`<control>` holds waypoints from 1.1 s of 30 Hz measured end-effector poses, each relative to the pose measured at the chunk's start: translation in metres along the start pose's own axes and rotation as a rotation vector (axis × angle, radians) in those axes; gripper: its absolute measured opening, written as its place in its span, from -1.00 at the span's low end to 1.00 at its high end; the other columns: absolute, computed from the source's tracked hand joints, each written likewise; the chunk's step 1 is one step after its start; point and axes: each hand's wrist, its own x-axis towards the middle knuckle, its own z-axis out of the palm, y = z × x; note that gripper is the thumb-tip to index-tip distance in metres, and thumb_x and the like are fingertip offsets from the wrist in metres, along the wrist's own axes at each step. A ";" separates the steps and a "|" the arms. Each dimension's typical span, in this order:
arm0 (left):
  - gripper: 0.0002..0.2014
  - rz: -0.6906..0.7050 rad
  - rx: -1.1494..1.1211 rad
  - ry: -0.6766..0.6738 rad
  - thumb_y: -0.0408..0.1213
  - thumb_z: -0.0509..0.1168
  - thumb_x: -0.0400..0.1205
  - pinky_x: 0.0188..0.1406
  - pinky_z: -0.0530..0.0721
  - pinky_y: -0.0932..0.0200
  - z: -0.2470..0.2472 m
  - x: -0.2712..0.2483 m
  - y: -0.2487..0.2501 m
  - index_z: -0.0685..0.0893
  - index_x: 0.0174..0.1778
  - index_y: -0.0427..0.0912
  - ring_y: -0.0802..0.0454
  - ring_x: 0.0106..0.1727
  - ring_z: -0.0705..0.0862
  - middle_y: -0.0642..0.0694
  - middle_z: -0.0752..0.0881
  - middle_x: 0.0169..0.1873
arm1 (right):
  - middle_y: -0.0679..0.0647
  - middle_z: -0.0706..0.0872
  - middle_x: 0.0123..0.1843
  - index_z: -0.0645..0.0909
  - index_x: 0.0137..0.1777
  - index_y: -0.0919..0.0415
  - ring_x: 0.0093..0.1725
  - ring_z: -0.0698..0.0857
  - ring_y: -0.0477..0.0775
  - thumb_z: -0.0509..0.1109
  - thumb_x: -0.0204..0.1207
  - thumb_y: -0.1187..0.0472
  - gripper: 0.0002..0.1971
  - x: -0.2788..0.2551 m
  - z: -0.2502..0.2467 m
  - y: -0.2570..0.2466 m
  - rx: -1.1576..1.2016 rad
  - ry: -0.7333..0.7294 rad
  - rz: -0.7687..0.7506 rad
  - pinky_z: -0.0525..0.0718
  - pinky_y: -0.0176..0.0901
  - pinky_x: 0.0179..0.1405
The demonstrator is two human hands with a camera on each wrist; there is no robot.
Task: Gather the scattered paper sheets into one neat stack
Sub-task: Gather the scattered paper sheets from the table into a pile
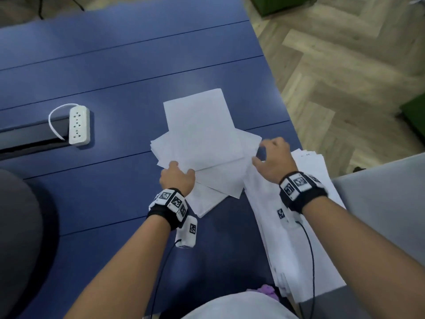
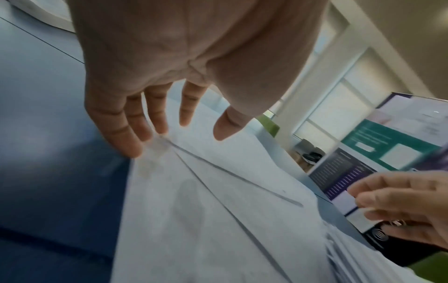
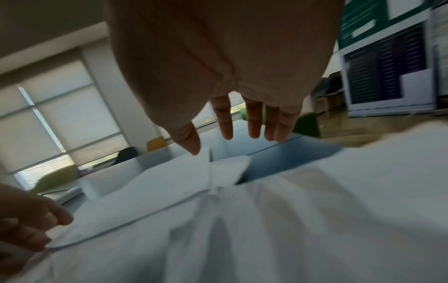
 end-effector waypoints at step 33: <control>-0.19 0.056 -0.336 0.119 -0.19 0.24 0.58 0.57 0.46 -0.09 -0.030 0.072 -0.032 0.07 0.77 -0.07 -0.24 0.49 0.51 -0.12 0.50 0.57 | 0.16 0.28 0.47 0.39 0.38 -0.09 0.44 0.30 0.38 0.56 0.33 -0.29 -0.31 0.087 0.062 -0.111 -0.306 -0.217 0.006 0.54 0.24 0.31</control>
